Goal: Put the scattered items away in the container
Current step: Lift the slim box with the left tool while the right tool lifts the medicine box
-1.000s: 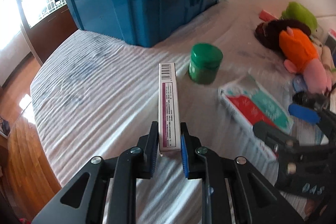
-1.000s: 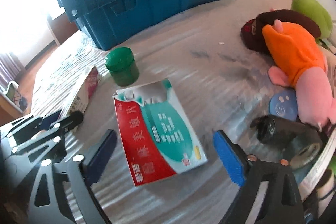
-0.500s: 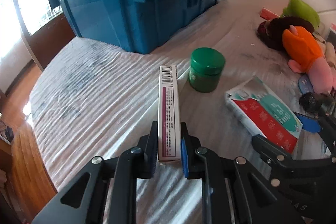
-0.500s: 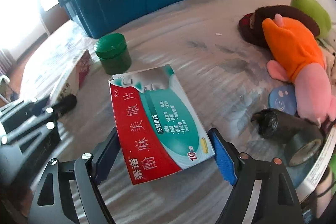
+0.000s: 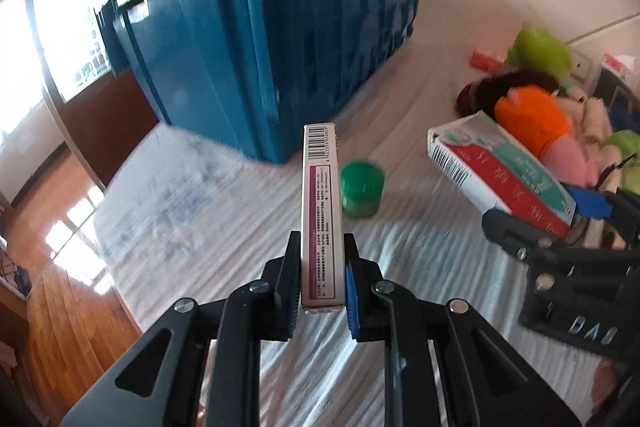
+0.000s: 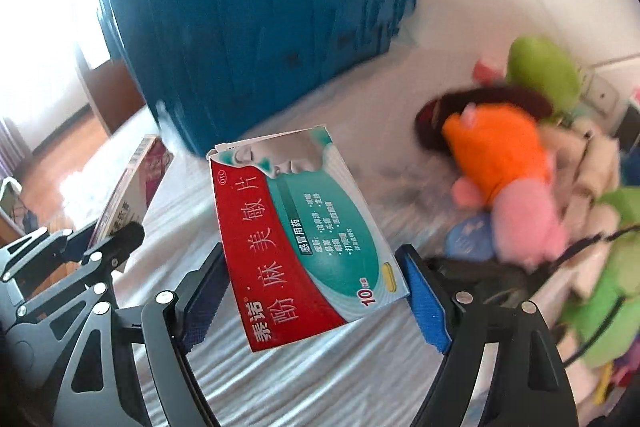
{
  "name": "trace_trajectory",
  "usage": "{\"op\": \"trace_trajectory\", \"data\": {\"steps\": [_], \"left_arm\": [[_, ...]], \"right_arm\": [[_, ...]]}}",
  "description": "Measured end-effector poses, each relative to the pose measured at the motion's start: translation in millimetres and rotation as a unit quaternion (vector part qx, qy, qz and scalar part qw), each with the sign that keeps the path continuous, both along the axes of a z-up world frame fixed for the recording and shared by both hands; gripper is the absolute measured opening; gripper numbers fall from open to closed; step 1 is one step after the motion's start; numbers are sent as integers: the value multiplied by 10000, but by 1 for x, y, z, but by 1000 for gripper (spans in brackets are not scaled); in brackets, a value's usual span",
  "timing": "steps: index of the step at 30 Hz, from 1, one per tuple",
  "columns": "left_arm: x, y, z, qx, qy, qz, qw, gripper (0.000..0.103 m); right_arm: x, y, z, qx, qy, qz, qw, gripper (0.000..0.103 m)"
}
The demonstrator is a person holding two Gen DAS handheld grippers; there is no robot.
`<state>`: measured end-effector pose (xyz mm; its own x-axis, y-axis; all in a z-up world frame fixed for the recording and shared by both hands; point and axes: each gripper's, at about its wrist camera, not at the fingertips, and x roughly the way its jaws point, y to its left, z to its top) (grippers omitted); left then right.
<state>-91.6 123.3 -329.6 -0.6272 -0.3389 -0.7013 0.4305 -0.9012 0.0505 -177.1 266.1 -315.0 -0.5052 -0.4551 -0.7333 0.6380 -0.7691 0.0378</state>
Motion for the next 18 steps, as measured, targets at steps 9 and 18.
{"op": "trace_trajectory", "data": {"steps": [9,18], "left_arm": [[12,16,125,-329,845,-404,9951,18],[-1,-43,217,-687,1406,-302,9872,18]], "right_arm": [[3,13,124,-752,878,65,9933,83],[-3,-34,210,-1041,1549,250,9821,83]]}}
